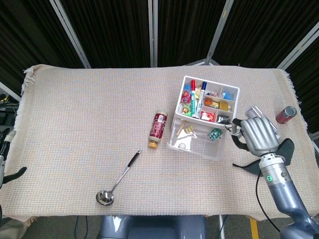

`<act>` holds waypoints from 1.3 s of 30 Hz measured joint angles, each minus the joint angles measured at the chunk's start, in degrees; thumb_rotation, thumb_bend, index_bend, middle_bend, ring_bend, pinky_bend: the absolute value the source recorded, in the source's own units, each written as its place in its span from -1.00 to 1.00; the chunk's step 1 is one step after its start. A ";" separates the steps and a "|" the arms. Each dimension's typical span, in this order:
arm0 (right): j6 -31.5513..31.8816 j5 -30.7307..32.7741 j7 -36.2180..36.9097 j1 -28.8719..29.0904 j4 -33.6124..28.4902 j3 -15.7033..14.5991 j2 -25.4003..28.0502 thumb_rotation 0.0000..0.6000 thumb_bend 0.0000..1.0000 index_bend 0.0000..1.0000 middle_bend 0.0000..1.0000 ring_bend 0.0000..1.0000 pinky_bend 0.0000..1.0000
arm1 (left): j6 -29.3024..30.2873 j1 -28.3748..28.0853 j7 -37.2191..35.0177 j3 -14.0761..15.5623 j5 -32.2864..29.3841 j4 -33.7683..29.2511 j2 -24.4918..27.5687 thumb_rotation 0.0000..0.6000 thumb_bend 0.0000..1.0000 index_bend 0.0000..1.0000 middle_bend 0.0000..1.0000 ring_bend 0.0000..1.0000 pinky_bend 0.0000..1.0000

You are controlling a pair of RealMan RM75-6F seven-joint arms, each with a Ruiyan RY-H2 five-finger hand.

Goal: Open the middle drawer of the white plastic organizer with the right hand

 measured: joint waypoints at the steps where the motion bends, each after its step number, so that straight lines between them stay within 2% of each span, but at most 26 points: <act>1: -0.01 0.11 0.69 -0.41 0.47 -0.07 0.15 1.00 -0.34 0.25 1.00 1.00 0.26 | 0.10 0.03 0.01 0.01 0.10 -0.07 0.03 1.00 -0.86 -1.00 -1.00 -1.00 -1.00; 9: -2.93 0.04 7.37 -4.00 9.66 -1.85 -1.49 1.00 -0.34 0.24 1.00 1.00 0.26 | 0.51 0.26 0.37 0.17 0.54 -0.45 0.08 1.00 -0.86 -1.00 -1.00 -1.00 -1.00; 21: -5.20 -1.91 11.22 -7.15 17.08 -3.68 -6.78 1.00 -0.38 0.21 1.00 1.00 0.26 | 0.44 0.30 0.29 0.17 0.51 -0.42 0.10 1.00 -0.86 -1.00 -1.00 -1.00 -1.00; 27: -5.55 -4.04 14.22 -8.69 20.56 -3.88 -9.48 1.00 -0.52 0.04 1.00 0.95 0.26 | 0.39 0.28 0.33 0.18 0.57 -0.44 0.04 1.00 -0.86 -1.00 -1.00 -1.00 -1.00; 33: -4.43 -6.41 16.44 -10.09 21.63 -3.40 -10.26 1.00 -0.63 -0.09 0.85 0.79 0.16 | 0.35 0.29 0.09 0.16 0.55 -0.32 0.03 1.00 -0.86 -1.00 -1.00 -1.00 -1.00; 36: -3.07 -7.85 17.30 -11.04 21.84 -3.17 -10.36 1.00 -0.65 -0.15 0.72 0.69 0.00 | 0.34 0.30 0.06 0.21 0.66 -0.29 0.01 1.00 -0.86 -1.00 -1.00 -1.00 -1.00; 39: -1.67 -9.16 18.12 -12.01 21.77 -2.99 -10.27 1.00 -0.66 -0.21 0.47 0.50 -0.21 | 0.41 0.32 -0.07 0.23 0.77 -0.29 -0.02 1.00 -0.86 -1.00 -1.00 -1.00 -1.00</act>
